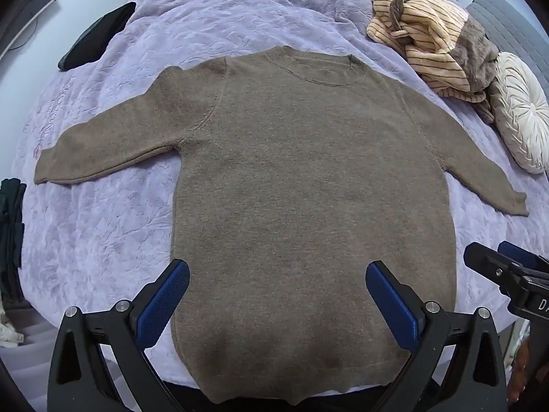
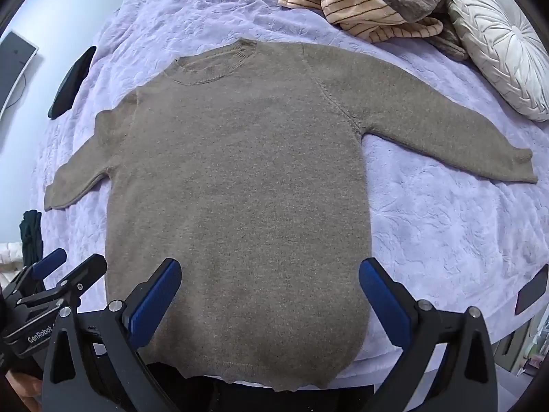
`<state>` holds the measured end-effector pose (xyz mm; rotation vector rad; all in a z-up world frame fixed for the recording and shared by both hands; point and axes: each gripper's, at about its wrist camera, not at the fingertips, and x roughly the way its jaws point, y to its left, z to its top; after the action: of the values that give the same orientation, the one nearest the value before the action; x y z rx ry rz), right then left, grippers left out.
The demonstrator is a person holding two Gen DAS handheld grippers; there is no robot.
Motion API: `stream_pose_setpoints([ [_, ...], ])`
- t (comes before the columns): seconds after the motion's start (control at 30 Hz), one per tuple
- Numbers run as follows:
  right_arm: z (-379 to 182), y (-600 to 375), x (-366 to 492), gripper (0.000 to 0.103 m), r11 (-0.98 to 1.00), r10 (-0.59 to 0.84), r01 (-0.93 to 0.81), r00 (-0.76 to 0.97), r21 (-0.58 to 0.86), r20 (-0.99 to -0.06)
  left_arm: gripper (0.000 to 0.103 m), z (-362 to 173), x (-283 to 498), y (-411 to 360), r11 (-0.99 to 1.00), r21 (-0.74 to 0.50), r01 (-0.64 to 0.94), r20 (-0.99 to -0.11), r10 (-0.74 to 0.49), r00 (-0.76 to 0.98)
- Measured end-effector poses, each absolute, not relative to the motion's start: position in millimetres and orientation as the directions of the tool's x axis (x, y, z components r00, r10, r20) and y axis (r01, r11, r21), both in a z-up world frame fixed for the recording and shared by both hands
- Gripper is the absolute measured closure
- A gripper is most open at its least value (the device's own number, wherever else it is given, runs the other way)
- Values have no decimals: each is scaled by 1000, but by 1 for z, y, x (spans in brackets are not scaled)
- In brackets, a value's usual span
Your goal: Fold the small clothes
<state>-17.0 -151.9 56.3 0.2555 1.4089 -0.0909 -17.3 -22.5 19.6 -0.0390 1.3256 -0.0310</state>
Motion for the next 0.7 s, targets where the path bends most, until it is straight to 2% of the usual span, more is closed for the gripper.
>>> stream_pose_setpoints([
  [0.7,55,-157,-4,0,974,101,187,163,131,-981,0,33,-7,-27,1000,-3,-27,-965,4,261],
])
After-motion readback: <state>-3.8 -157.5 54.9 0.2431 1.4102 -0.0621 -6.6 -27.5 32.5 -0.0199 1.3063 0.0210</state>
